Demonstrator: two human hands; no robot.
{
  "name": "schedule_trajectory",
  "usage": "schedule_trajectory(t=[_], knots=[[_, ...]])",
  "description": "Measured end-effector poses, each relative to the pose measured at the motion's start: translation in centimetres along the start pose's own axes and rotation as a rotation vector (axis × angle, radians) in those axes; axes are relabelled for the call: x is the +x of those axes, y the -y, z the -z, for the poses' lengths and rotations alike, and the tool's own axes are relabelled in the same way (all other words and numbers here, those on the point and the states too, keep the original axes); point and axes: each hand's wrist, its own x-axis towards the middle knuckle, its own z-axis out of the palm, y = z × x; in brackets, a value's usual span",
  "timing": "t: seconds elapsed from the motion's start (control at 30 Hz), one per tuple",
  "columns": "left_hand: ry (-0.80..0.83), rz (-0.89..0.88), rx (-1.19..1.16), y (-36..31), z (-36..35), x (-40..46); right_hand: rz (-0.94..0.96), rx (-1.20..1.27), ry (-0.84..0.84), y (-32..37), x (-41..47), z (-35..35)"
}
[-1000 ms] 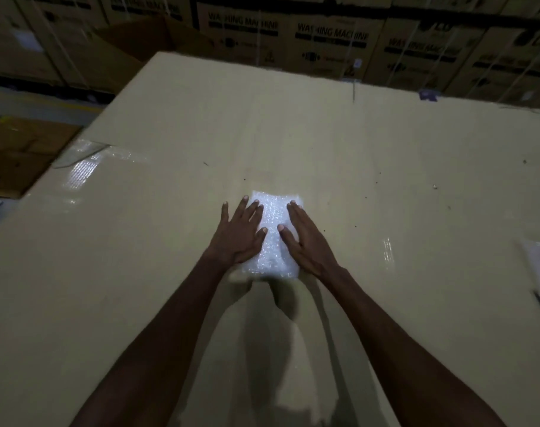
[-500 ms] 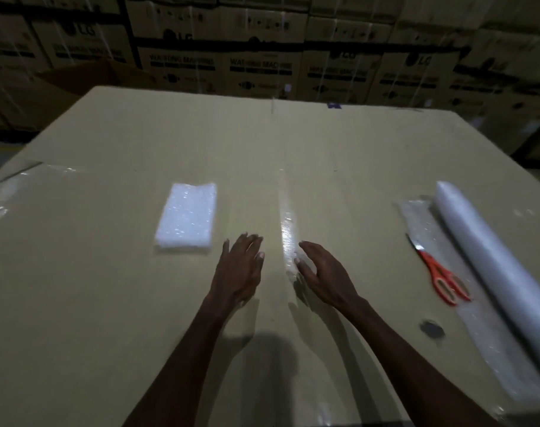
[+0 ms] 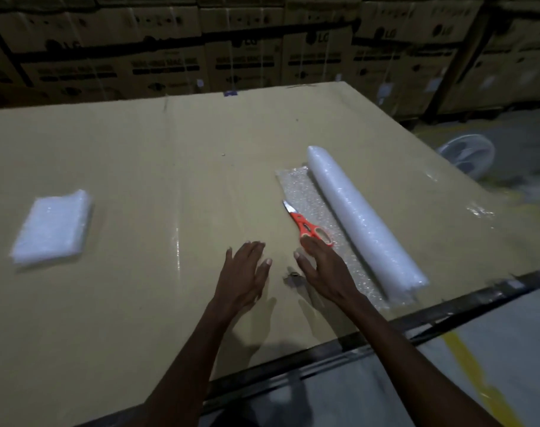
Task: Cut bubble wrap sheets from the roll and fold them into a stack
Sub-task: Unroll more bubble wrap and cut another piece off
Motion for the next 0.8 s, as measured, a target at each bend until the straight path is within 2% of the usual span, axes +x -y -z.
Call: schedule_trajectory(t=[0.2, 0.3, 0.4, 0.47, 0.57, 0.8], knots=[[0.055, -0.051, 0.005, -3.1, -2.5, 5.0, 0.021, -0.045, -0.015, -3.1, 2.9, 3.0], [0.103, -0.063, 0.025, -3.7, -4.3, 8.4, 0.0, -0.163, -0.048, -4.7, 4.5, 3.5], [0.166, -0.085, 0.093, -4.8, -5.8, 11.3, 0.064, -0.284, -0.082, -6.2, 6.6, 4.1], [0.2, -0.098, 0.128, -5.9, -6.7, 12.5, 0.099, -0.404, -0.047, -7.1, 7.9, 4.3], [0.234, -0.075, 0.19, -7.4, -8.0, 14.0, 0.038, -0.586, 0.074, -8.1, 9.0, 4.6], [0.106, 0.045, 0.17, -8.2, -11.7, 14.4, 0.001, -0.627, 0.246, -11.5, 7.9, 5.6]])
